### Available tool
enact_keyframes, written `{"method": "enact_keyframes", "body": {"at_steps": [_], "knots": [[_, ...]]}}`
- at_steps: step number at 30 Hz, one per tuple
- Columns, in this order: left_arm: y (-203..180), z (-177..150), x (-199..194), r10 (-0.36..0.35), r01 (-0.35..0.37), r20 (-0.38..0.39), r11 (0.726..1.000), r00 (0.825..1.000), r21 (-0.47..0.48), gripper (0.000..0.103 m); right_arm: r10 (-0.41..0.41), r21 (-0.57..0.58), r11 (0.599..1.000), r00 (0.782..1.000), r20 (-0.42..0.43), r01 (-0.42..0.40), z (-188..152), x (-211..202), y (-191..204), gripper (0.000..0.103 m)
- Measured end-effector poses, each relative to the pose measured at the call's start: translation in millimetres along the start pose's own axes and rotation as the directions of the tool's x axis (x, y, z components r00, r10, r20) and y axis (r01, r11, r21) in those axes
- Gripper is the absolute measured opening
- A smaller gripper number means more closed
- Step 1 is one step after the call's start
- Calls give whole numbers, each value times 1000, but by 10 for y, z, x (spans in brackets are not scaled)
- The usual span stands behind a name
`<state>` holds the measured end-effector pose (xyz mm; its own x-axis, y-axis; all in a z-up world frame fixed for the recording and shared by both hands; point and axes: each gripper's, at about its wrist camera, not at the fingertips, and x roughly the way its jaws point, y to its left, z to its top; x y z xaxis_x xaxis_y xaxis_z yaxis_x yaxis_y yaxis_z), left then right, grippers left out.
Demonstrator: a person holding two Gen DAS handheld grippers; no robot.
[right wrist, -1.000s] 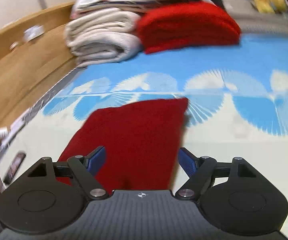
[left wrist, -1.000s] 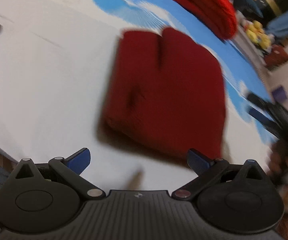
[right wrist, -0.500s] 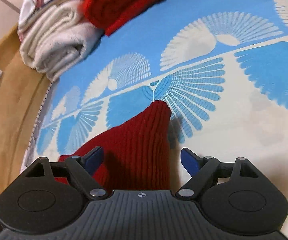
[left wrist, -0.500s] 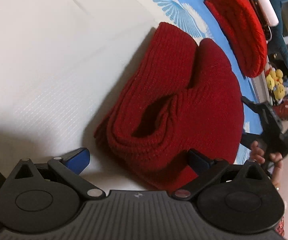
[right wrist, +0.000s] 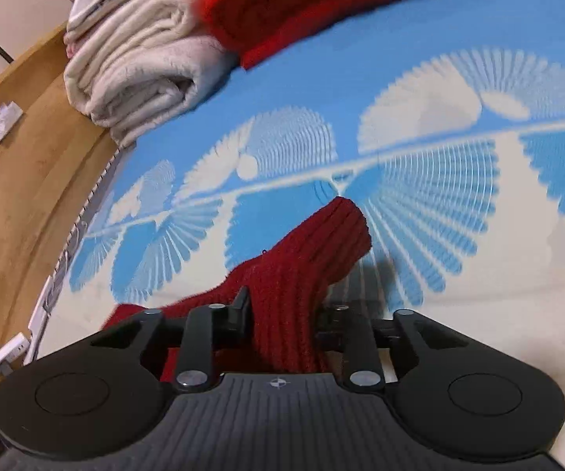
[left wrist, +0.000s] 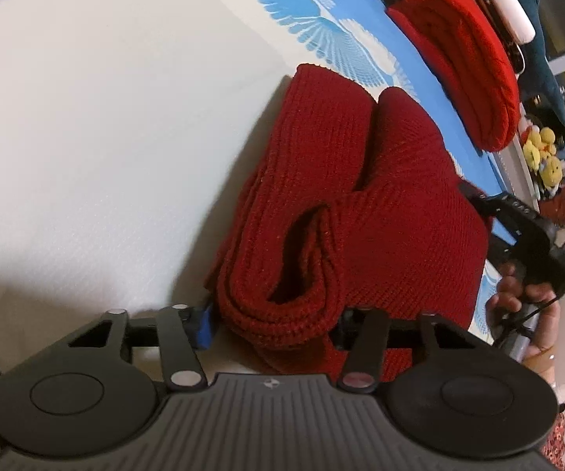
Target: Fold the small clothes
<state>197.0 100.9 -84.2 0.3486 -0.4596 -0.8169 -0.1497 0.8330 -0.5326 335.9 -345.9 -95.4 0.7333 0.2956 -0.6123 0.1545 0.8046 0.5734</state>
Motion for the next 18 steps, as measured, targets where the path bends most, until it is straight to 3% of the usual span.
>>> {"method": "enact_keyframes", "body": {"at_steps": [3,5,10,13,15,18], "knots": [[-176,254,61,15,-14,-26,999,1000,41,47,1,-2,1000,998,58,-1,135,-139,-12,25],[-416,493,186,65,-61,-45,994,997,94,45,-13,2,1000,996,91,13,217,-235,-75,24],[-1227,1263,673,157,-142,-36,952,987,272,43,-102,111,990,979,175,84,297,-590,-579,24],[-1886,1627,1127,216,-189,-14,884,976,427,43,-157,186,975,969,191,121,165,-848,-1025,24],[-2356,1733,1413,250,-235,41,825,967,514,44,-157,199,973,967,199,117,3,-1022,-1278,24],[-2900,1738,1755,271,-276,99,760,957,588,40,-116,246,967,974,195,65,-309,-1269,-1507,24]]}}
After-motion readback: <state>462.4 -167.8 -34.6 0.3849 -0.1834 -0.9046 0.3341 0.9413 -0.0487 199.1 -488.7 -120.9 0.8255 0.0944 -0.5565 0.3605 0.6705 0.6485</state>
